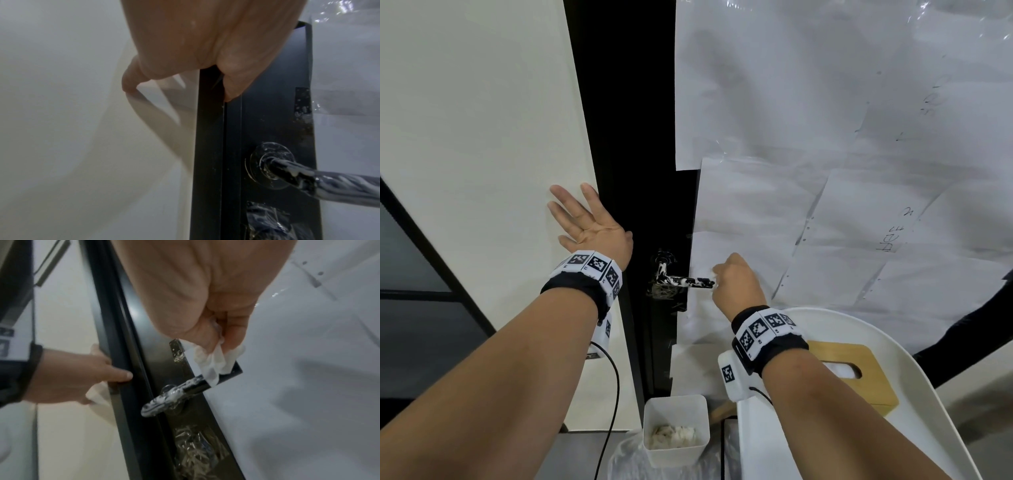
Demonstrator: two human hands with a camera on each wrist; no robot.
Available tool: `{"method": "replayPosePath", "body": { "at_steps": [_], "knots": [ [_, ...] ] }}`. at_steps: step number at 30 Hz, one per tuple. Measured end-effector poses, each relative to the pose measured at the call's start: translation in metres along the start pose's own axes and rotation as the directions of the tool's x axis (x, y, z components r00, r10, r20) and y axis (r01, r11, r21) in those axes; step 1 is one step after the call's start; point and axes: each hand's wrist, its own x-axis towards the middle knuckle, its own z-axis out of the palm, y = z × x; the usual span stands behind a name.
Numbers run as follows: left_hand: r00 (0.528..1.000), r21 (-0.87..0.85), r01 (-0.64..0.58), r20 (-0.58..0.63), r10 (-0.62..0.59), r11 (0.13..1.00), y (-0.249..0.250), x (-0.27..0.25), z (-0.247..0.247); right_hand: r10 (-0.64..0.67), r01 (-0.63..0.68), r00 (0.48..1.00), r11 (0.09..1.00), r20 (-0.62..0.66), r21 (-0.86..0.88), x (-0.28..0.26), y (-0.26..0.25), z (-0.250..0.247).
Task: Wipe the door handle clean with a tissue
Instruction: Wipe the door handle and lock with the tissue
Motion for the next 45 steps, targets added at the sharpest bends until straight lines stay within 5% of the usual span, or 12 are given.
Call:
{"method": "replayPosePath", "body": {
  "at_steps": [3,11,21,25,33,41,45],
  "knots": [
    [1.0,0.002,0.004,0.003,-0.004,1.0,-0.001,0.001,0.001,0.063,-0.063,0.998,0.998,-0.007,-0.013,0.0,0.003,0.002],
    [1.0,0.002,0.002,0.003,-0.002,1.0,-0.001,0.001,0.001,-0.03,0.041,0.996,0.991,0.088,-0.13,-0.005,0.0,0.004],
    [1.0,0.012,0.007,0.005,-0.007,1.0,-0.001,0.001,0.001,0.042,-0.047,0.999,0.968,0.023,0.248,0.004,-0.002,-0.01],
    [1.0,0.02,0.011,0.005,-0.011,1.0,0.0,0.001,0.001,0.09,-0.102,0.993,0.982,0.082,0.159,-0.002,0.006,-0.006],
    [1.0,0.017,0.006,0.002,-0.006,1.0,-0.001,0.001,0.001,0.017,-0.01,0.998,0.995,0.065,-0.102,-0.009,-0.008,0.008],
    [1.0,0.011,0.002,0.02,-0.002,1.0,-0.002,0.002,0.001,-0.025,0.026,0.998,1.0,0.055,-0.002,0.001,-0.011,0.007],
    [1.0,0.006,-0.001,-0.002,0.001,1.0,0.0,0.001,0.001,0.0,0.007,0.998,0.993,0.056,-0.114,-0.006,-0.006,0.003]
  ]
}}
